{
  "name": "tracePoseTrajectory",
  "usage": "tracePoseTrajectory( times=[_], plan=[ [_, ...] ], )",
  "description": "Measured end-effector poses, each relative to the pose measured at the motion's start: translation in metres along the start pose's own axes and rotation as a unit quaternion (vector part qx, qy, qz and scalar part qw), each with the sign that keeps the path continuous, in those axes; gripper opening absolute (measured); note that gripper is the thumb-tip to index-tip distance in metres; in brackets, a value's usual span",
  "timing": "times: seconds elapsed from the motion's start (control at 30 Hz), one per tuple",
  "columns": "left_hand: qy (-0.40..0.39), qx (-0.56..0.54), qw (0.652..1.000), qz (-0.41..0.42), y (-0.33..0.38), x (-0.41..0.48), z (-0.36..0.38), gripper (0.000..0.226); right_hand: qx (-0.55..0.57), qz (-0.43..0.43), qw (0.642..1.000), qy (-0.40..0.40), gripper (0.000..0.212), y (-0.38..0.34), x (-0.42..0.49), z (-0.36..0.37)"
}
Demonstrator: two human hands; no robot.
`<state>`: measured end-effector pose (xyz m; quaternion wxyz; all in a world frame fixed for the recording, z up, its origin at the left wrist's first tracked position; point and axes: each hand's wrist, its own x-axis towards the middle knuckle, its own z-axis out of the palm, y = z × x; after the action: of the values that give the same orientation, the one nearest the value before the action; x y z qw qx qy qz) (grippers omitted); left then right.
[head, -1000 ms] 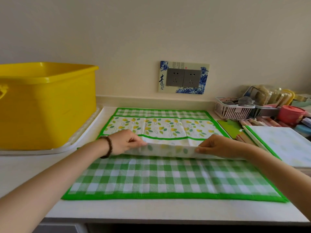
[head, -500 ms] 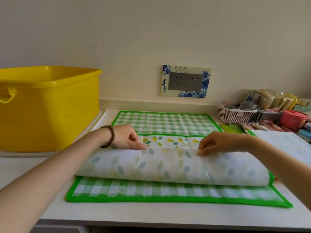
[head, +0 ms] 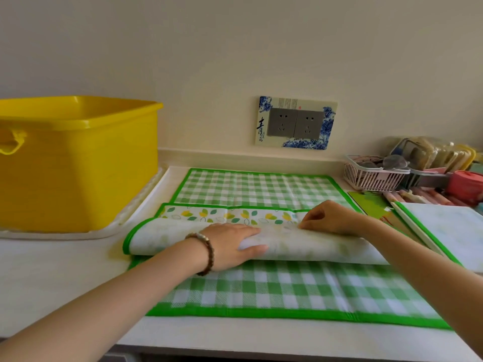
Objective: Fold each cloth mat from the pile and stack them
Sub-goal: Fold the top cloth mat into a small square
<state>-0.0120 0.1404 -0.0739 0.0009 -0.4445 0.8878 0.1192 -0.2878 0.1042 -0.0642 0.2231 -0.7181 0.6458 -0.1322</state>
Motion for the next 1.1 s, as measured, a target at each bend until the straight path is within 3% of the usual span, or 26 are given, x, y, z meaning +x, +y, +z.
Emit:
tracePoseTrajectory(
  times=[0.2,0.63,0.77,0.9,1.1],
  plan=[
    [0.006,-0.003,0.999,-0.034,-0.009,0.018,0.003,0.072,0.007,-0.014,0.996,0.083,0.011,0.005,0.023,0.015],
    [0.021,0.030,0.996,-0.080,-0.021,0.048,0.025,0.067,-0.017,0.043,0.978,0.202,0.015,0.009,0.053,0.034],
    [0.034,0.010,0.996,-0.083,-0.023,0.049,0.034,0.065,-0.056,0.051,0.977,0.201,0.017,-0.001,0.049,0.038],
    [0.039,0.007,0.996,-0.082,-0.024,0.049,0.037,0.063,-0.044,-0.004,0.979,0.199,0.033,-0.032,0.039,0.057],
    [0.044,0.017,0.995,-0.089,-0.023,0.050,0.037,0.063,-0.080,0.001,0.990,0.113,0.044,-0.069,0.029,0.097]
  ],
)
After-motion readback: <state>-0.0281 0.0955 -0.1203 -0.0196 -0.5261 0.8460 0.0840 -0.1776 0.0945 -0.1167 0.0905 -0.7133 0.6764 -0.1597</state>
